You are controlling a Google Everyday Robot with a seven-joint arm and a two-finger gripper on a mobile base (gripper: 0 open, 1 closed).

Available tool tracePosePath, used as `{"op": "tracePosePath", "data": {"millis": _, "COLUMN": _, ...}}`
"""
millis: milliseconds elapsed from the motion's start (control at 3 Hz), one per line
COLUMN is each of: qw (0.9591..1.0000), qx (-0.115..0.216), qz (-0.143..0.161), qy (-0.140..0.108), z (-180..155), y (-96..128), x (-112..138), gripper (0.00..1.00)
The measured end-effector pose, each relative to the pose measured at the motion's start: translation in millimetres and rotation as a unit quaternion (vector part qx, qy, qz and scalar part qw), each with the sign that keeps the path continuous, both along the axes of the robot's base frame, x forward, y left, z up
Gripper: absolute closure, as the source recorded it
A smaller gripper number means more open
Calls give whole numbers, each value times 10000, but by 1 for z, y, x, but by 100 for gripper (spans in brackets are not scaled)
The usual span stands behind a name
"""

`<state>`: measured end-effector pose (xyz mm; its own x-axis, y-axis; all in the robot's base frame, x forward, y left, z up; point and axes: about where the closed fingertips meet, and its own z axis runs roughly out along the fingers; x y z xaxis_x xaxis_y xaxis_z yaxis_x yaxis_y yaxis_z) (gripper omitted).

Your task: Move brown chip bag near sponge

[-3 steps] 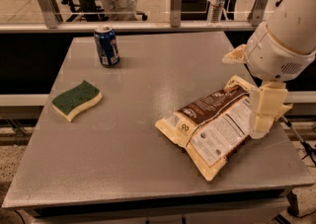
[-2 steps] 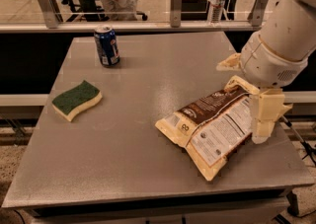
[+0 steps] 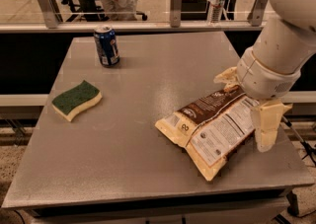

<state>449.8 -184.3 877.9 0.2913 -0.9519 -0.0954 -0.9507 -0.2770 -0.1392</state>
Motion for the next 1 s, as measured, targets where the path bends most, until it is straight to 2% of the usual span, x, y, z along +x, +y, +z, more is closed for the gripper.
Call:
{"op": "tracePosePath", "data": {"millis": 333, "qw": 9999, "qx": -116, "qz": 76, "qy": -25, "z": -11, "y": -2, "x": 3, "gripper": 15}}
{"op": "tracePosePath", "data": {"millis": 1000, "qw": 9996, "qx": -230, "qz": 138, "qy": -128, "z": -13, "y": 1, "x": 14, "gripper": 62}}
